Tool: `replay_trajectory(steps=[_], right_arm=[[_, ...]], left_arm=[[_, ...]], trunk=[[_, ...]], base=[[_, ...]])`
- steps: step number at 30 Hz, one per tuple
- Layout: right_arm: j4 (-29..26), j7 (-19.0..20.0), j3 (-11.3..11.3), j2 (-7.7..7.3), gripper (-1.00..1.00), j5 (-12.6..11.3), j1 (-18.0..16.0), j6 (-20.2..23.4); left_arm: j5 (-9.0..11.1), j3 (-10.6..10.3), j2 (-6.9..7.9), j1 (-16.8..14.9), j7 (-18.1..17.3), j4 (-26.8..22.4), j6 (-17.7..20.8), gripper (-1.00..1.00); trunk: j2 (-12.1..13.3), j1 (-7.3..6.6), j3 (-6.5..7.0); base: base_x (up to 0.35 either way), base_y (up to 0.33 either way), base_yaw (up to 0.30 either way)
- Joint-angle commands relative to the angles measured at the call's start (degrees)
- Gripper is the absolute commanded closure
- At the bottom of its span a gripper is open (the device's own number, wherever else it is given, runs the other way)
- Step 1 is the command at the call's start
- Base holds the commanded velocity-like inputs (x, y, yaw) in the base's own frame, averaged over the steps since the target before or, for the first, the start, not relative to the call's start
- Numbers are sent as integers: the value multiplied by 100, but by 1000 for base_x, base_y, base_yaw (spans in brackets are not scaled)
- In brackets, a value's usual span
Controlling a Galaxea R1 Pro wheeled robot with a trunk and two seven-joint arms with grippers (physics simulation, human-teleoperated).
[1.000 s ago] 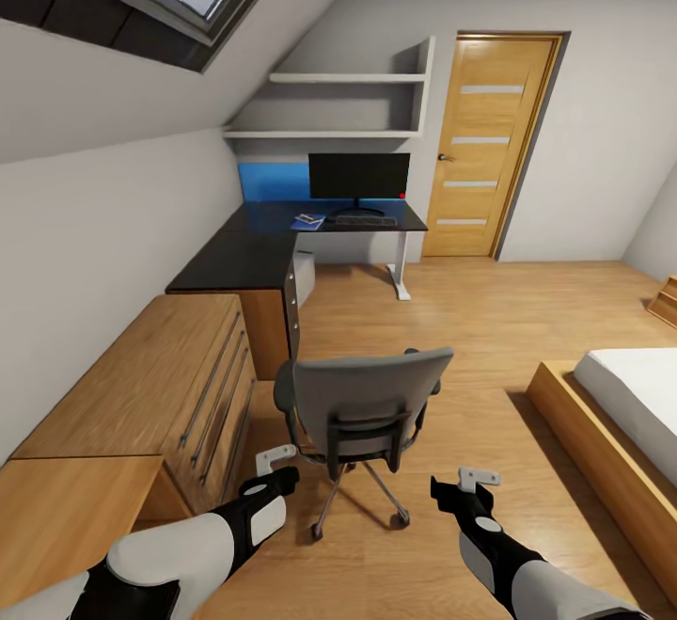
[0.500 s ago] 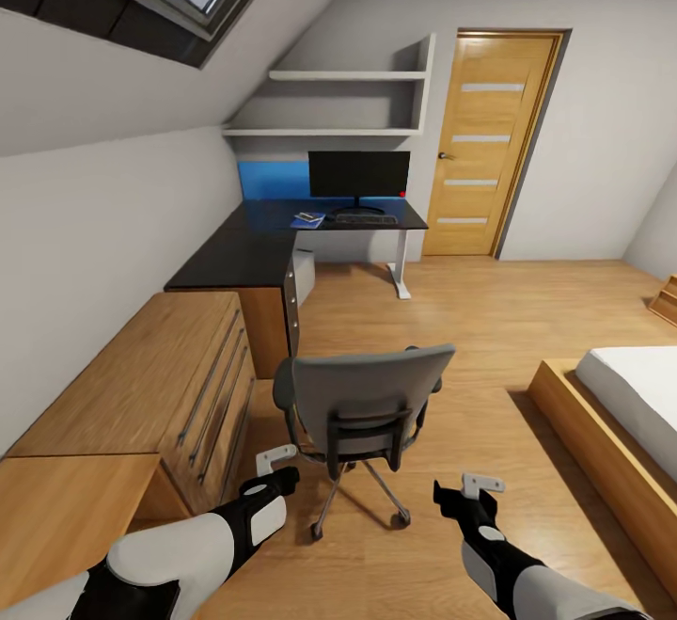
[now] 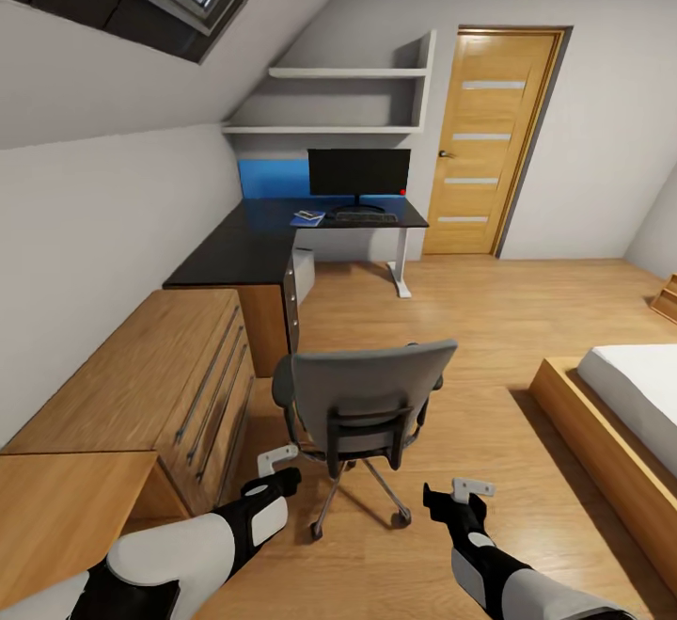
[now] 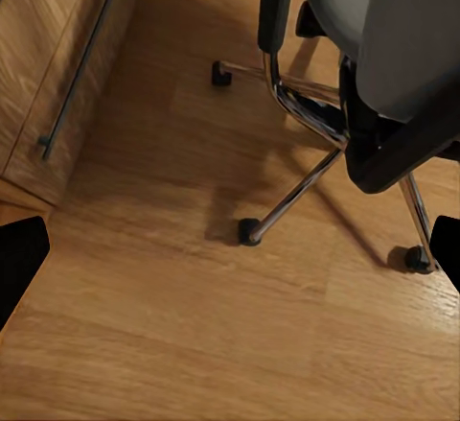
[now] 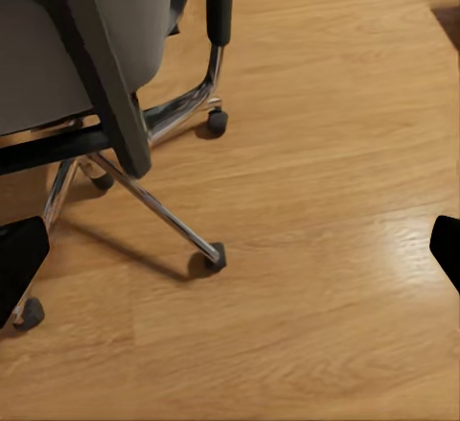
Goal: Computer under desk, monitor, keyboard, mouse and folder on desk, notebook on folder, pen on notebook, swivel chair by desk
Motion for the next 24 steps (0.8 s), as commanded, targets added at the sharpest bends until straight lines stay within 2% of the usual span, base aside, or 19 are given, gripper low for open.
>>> replay_trajectory(steps=[1,6,24], right_arm=[[14,-22,47,25,-100,-46,-6,-32],[70,-21,44,93,-100,-41,-4,-196],[53,-61,33,109,-100,-39,-5,-330]], left_arm=[[47,-48,0,-5,31,-22,-24,-100],[48,-48,0,-7,31,-68,-24,-100],[48,-47,0,-8,29,-112,3,-100]], trunk=[[-46,23,-25],[-247,133,-115],[-969,528,-438]], base=[[0,0,0],[0,0,0],[0,0,0]])
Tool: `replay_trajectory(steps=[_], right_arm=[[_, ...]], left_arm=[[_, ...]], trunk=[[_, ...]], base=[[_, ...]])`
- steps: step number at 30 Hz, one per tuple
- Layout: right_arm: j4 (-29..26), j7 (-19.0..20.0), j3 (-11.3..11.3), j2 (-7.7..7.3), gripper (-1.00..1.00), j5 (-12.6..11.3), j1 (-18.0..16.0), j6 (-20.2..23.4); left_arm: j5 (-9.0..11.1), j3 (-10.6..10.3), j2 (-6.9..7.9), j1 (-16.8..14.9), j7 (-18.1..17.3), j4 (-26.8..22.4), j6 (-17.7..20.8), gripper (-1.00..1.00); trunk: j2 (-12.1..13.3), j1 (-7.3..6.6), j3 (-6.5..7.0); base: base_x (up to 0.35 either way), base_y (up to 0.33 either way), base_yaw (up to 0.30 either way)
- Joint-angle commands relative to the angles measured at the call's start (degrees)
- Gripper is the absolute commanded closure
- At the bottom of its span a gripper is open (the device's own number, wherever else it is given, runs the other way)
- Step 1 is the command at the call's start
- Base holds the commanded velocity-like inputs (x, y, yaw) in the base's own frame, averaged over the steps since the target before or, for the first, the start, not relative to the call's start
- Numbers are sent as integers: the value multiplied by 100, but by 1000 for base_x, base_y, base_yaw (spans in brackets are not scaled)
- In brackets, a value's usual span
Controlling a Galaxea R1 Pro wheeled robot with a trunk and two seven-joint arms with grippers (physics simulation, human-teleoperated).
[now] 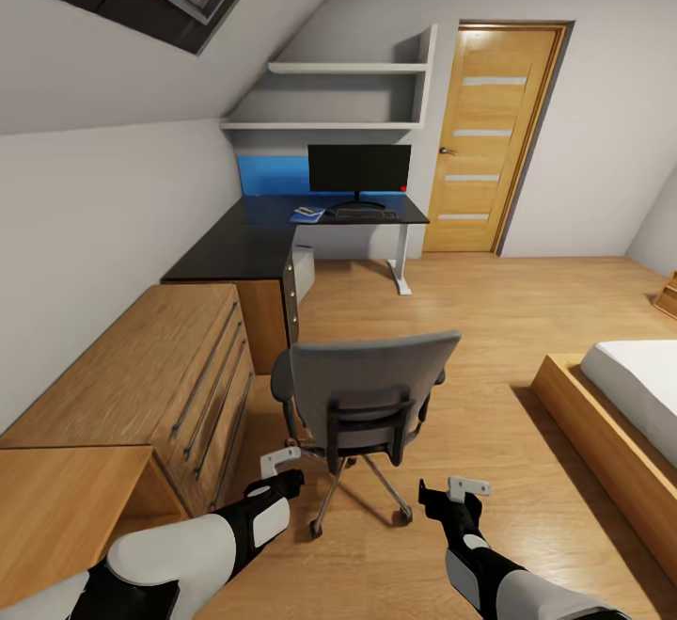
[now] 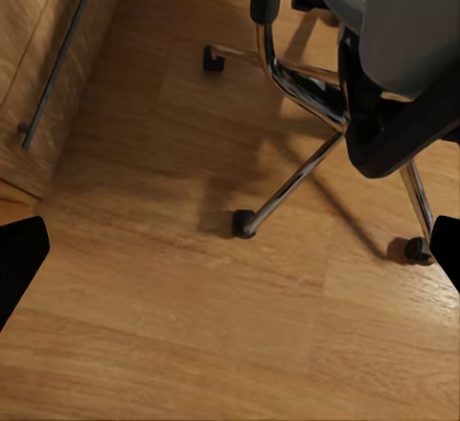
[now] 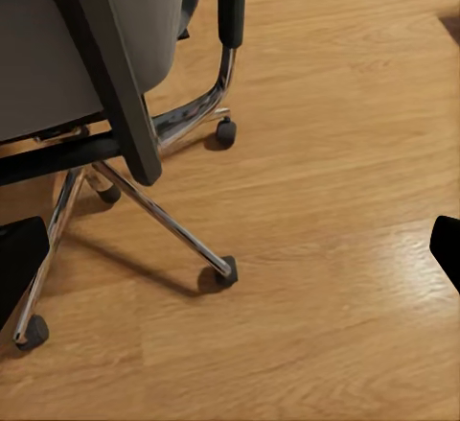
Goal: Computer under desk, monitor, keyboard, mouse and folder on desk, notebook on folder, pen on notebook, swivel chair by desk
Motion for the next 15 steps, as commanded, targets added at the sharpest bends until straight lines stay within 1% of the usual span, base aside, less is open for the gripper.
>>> replay_trajectory(steps=[1,4,8,15], right_arm=[[6,-26,52,3,-100,-41,-6,-17],[9,-31,60,6,-100,-28,-6,-19],[15,-30,80,3,-100,-1,-4,-5],[22,3,154,-7,-100,68,-5,10]], left_arm=[[48,-50,0,-5,28,-18,-20,-100],[45,-54,0,-8,23,-113,-10,-100],[12,-58,0,-8,17,-371,-3,-100],[-8,-65,0,-8,13,-505,0,-100]], trunk=[[-45,23,-24],[-166,89,-78],[-326,176,-150],[-607,330,-276]], base=[[0,0,0],[0,0,0],[0,0,0],[0,0,0]])
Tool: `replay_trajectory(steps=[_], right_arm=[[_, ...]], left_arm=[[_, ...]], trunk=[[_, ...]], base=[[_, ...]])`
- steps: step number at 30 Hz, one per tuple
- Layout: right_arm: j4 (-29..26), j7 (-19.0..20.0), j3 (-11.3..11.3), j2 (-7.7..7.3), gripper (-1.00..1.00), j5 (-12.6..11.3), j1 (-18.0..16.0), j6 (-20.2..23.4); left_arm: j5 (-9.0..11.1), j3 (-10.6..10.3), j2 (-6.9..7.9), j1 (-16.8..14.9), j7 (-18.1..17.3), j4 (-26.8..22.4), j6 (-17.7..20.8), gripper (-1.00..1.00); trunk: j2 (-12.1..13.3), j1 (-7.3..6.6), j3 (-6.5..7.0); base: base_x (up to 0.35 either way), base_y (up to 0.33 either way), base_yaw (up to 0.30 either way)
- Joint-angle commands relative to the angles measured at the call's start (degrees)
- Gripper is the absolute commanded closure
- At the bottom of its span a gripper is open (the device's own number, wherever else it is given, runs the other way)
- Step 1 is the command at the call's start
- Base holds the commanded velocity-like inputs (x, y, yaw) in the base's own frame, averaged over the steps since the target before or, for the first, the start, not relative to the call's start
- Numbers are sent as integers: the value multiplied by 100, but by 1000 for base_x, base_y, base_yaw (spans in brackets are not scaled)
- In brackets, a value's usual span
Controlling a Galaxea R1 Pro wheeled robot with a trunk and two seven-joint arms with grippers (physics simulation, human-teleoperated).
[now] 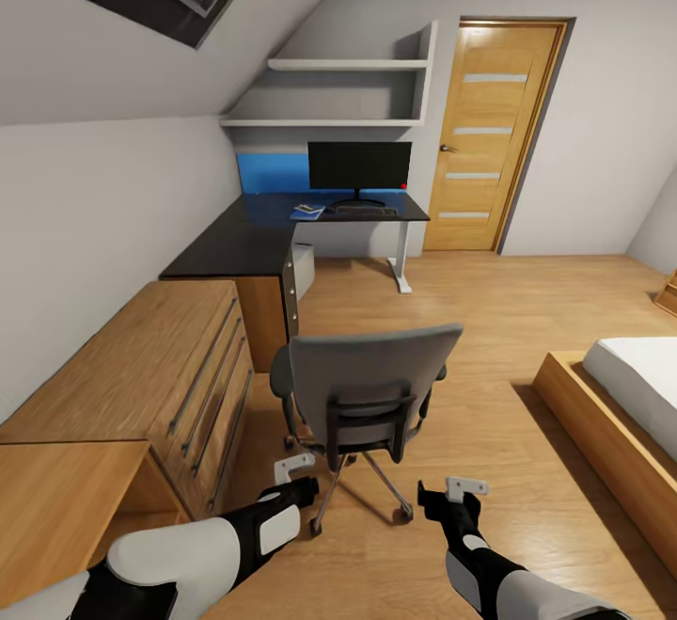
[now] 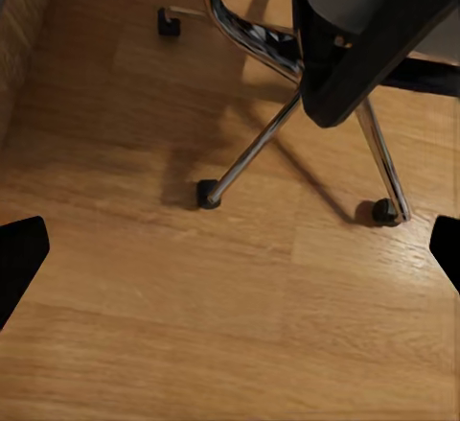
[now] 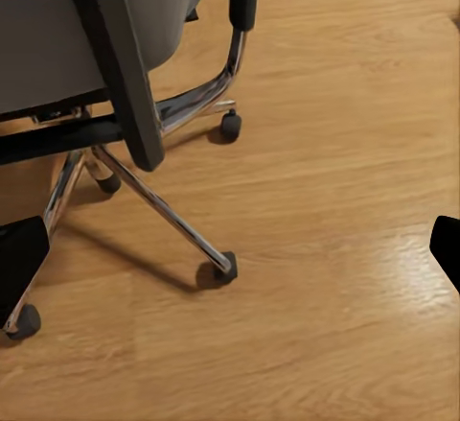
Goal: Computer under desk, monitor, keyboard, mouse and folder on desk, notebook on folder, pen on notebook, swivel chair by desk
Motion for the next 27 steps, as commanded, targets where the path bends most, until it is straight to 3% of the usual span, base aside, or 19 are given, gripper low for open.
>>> replay_trajectory(steps=[1,10,11,12,16,27], right_arm=[[6,-20,76,-1,-100,-14,-6,-15],[22,30,205,-7,-100,158,-3,-18],[27,146,222,3,-100,180,-3,-27],[28,195,225,5,-100,184,-3,-33],[29,258,229,13,-100,190,-3,-47],[29,280,230,17,-100,191,4,-59]], left_arm=[[48,-49,0,-6,25,-21,-31,-100],[-41,-64,0,-3,-97,-208,-24,-100],[-293,-66,0,-4,-147,-355,-22,-100],[-399,-67,0,-3,-157,-386,-19,-100],[-552,-67,0,-5,-161,-422,18,-100],[-604,-67,0,-2,-130,-432,11,-100]], trunk=[[-45,23,-24],[-406,220,-186],[-446,242,-204],[-486,264,-222],[-647,352,-293],[-1088,594,-491]], base=[[0,0,0],[0,0,0],[0,0,0],[0,0,0],[0,0,0],[0,0,0]])
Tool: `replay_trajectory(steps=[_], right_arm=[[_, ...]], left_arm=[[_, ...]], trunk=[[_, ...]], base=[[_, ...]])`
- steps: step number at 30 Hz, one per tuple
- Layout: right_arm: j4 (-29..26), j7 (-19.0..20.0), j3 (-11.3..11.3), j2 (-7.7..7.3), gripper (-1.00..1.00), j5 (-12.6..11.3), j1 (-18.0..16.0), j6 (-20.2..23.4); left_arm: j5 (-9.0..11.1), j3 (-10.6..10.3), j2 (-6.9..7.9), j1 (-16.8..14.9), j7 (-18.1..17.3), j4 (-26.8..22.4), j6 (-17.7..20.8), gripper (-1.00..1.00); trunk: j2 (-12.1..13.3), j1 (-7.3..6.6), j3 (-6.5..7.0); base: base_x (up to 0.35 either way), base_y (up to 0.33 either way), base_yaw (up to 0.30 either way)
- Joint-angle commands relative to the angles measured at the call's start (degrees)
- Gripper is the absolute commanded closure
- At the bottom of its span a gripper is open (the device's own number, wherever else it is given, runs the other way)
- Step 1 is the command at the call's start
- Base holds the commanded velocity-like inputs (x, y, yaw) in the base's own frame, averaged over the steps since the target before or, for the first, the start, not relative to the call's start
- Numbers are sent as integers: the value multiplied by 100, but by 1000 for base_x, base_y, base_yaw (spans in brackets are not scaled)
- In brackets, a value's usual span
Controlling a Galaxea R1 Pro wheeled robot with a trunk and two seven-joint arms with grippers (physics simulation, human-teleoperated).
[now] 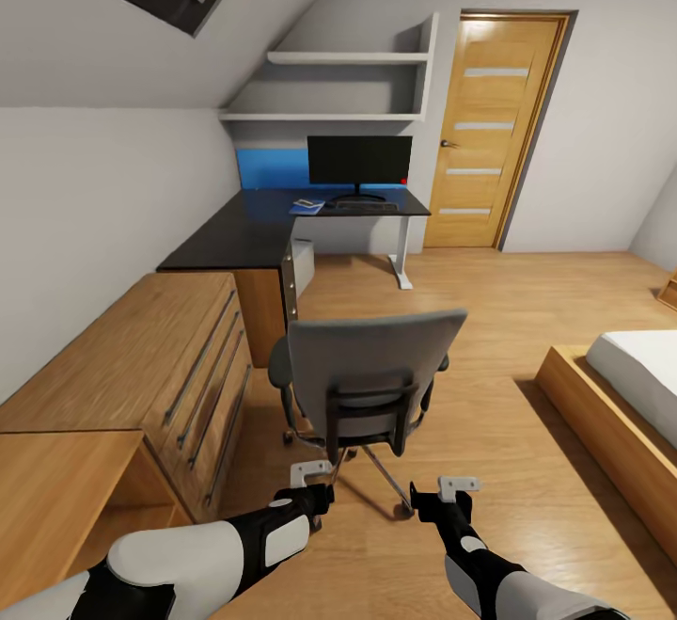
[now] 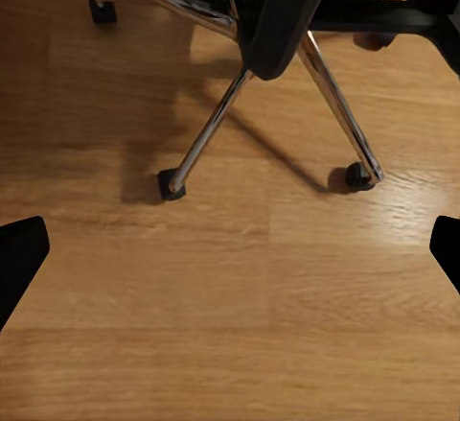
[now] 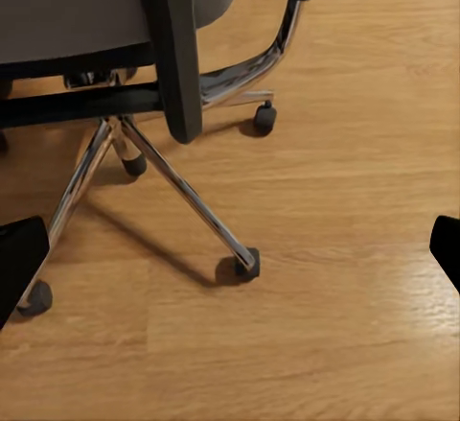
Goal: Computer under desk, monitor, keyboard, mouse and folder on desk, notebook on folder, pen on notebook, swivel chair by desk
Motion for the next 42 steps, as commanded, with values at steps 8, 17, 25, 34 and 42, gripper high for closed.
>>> replay_trajectory(steps=[8,17,25,34,42], right_arm=[[5,-22,47,2,-100,-41,-2,-20],[5,-22,50,2,-100,-42,-2,-22],[5,-22,50,2,-100,-47,-2,-23],[5,-22,50,2,-100,-49,-2,-23],[19,-22,50,9,-100,-49,-2,-23]], left_arm=[[64,-38,0,-6,60,-6,-69,-100],[90,-22,0,-9,93,29,-83,-100],[91,-14,0,-13,97,30,-85,-100],[91,-13,0,-12,97,30,-85,-100],[91,-13,0,-9,97,30,-90,-100]], trunk=[[-325,176,-150],[-686,374,-311],[-1007,550,-455],[-1368,747,-616],[-1689,923,-760]], base=[[0,0,0],[0,0,0],[0,0,92],[0,-78,14],[0,-186,2]])
